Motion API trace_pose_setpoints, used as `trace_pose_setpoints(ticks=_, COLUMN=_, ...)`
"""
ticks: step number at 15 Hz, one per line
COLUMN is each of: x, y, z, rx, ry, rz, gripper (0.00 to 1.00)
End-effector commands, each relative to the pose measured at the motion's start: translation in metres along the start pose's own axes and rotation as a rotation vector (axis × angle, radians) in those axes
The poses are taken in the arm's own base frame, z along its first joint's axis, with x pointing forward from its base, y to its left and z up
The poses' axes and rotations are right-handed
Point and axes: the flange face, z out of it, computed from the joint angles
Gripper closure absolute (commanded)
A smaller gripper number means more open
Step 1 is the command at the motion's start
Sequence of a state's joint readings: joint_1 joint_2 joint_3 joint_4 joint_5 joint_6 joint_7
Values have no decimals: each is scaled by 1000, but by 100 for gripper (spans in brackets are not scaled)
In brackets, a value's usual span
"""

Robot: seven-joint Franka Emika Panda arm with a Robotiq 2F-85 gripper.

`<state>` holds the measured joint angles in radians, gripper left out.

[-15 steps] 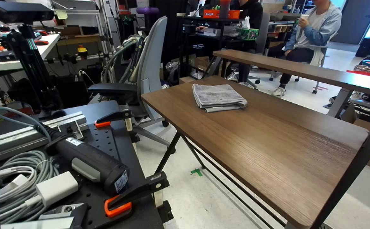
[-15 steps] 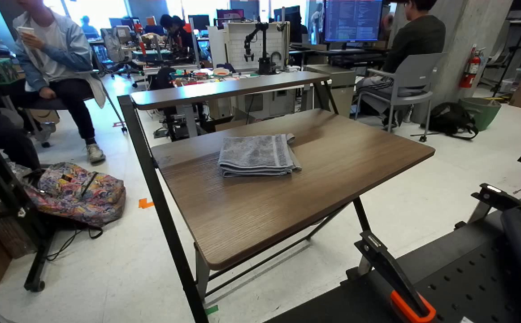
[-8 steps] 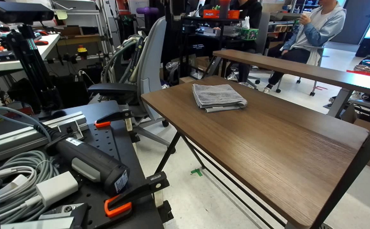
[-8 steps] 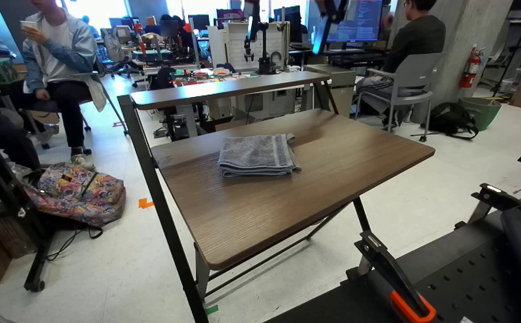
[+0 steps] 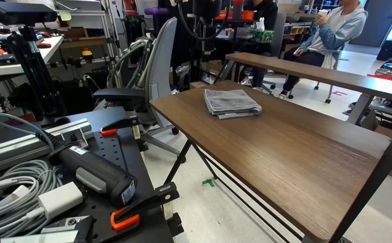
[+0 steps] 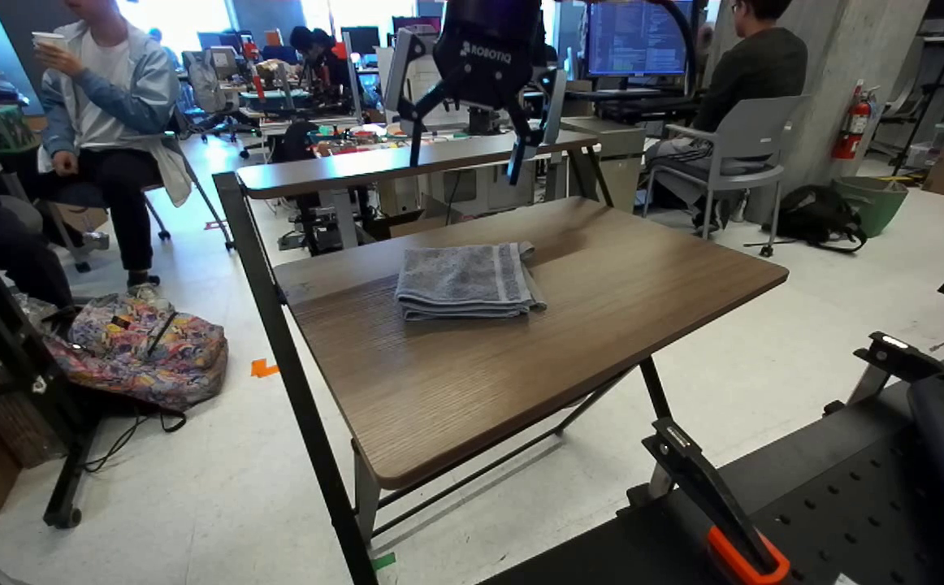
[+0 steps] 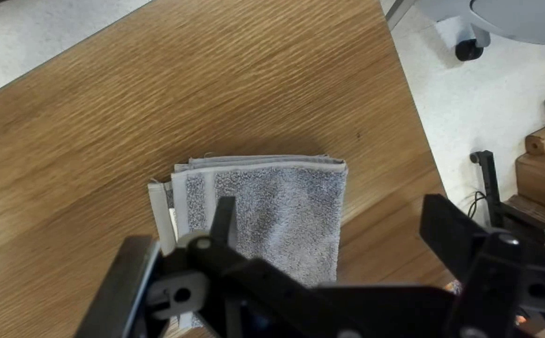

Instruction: Move the towel to the right

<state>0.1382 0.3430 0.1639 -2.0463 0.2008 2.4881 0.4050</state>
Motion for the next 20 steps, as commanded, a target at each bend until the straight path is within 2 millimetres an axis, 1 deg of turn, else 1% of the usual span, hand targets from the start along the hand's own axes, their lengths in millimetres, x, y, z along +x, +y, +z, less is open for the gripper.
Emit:
trace_pose_setpoints(ticks=1, x=1, y=-1, z=-2, rx=1, ry=2, rz=0, gripper=0)
trace_pose_setpoints(ticks=4, x=7, y=3, z=13, rx=-26, ry=20, rz=-3, gripper=0)
trace_pose_setpoints(ticks=8, x=26, y=10, z=44, rx=-47, ry=-5, rz=18, gripper=0)
trace_pose_setpoints(ticks=14, x=62, y=6, z=97, rx=-58, ry=2, rz=44, gripper=0)
trace_pose_setpoints(ticks=20, x=82, y=1, z=141, rx=-78, ry=-4, rz=55, gripper=0)
